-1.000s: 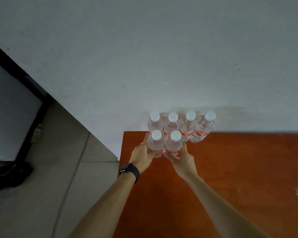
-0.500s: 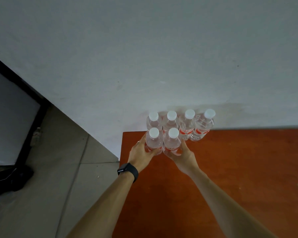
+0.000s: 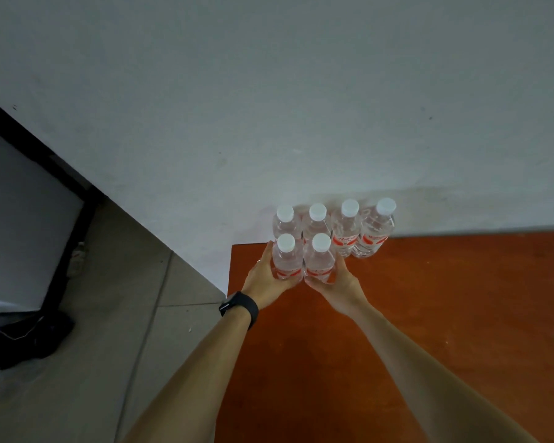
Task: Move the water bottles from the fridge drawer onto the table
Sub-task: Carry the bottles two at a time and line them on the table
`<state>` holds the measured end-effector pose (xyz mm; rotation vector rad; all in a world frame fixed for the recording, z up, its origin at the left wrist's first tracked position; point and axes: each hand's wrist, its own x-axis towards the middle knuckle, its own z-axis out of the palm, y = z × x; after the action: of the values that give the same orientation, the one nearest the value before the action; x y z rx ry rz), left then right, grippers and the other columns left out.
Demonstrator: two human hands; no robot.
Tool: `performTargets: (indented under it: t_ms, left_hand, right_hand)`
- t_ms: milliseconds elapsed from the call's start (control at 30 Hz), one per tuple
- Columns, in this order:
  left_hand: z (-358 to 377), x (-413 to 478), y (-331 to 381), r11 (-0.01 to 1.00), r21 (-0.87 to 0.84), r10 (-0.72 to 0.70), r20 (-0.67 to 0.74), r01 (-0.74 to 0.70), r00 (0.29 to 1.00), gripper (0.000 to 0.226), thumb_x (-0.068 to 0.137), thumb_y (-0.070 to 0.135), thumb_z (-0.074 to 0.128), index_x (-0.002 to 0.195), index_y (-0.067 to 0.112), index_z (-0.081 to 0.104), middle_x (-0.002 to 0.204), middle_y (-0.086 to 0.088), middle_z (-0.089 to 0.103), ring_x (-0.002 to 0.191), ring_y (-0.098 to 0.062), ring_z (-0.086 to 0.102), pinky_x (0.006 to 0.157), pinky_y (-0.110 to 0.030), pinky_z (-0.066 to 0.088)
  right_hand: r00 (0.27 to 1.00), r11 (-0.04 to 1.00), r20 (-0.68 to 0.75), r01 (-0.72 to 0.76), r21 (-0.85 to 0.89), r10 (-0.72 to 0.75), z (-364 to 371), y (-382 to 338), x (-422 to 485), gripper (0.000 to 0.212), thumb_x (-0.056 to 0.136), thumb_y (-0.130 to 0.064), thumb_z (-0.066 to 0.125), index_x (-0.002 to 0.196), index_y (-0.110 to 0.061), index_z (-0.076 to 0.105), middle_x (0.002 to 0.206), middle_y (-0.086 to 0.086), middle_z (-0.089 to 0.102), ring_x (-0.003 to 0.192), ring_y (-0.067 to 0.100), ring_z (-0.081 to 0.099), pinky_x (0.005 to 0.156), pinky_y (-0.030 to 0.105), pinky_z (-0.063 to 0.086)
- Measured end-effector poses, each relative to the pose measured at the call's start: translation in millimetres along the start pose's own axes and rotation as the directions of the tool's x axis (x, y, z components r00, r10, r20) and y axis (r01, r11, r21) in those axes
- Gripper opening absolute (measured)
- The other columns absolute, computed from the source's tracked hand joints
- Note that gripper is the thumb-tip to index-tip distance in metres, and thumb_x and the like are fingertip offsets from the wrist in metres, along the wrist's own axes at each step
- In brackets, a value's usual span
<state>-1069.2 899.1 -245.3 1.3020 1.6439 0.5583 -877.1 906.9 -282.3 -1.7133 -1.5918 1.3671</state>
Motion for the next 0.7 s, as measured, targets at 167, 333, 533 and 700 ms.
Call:
performTargets:
  t_ms: [167,333,533,700]
  left_hand:
    - [1,-14,-1,0.985,0.095,-0.139,-0.042,0.142,0.989,0.11,0.08,0.058,0.077,0.161,0.026,0.009,0.164,-0.005,0.028,0.15,-0.031,0.027,0.117,-0.058,0.031]
    - [17,-62,-11,0.962,0.202,-0.19,0.018,0.183,0.982,0.078,0.094,0.038,0.067,0.156,0.026,0.023,0.157,-0.007,0.037,0.136,-0.026,0.048,0.104,-0.04,0.048]
    - [69,-113,5,0.831,0.551,-0.17,0.386,-0.078,0.907,0.059,0.098,0.044,0.058,0.15,0.023,0.04,0.151,-0.005,0.045,0.131,-0.024,0.05,0.104,-0.037,0.047]
    - [155,-145,55,0.678,0.624,-0.053,0.569,-0.388,0.821,0.055,0.101,0.046,0.05,0.151,0.022,0.041,0.149,-0.006,0.046,0.126,-0.027,0.054,0.1,-0.042,0.051]
  right_hand:
    - [0.998,0.997,0.01,-0.06,-0.055,0.06,-9,-2,-26,0.089,0.093,-0.03,0.07,0.157,-0.038,0.009,0.153,0.003,0.045,0.101,0.004,0.066,0.067,0.017,0.055]
    - [0.992,0.983,0.005,-0.127,-0.131,0.128,-31,2,-92,0.067,0.097,-0.04,0.062,0.153,-0.035,0.026,0.151,-0.003,0.046,0.111,0.011,0.063,0.058,0.014,0.052]
    - [0.996,0.942,-0.012,-0.089,-0.325,0.089,-79,35,-213,0.048,0.1,-0.049,0.053,0.145,-0.032,0.048,0.148,-0.01,0.05,0.128,0.009,0.055,0.099,0.02,0.043]
    - [0.975,0.892,-0.158,-0.21,-0.4,0.158,-115,89,-308,0.042,0.102,-0.048,0.05,0.141,-0.034,0.052,0.147,-0.009,0.051,0.137,0.013,0.046,0.112,0.032,0.038]
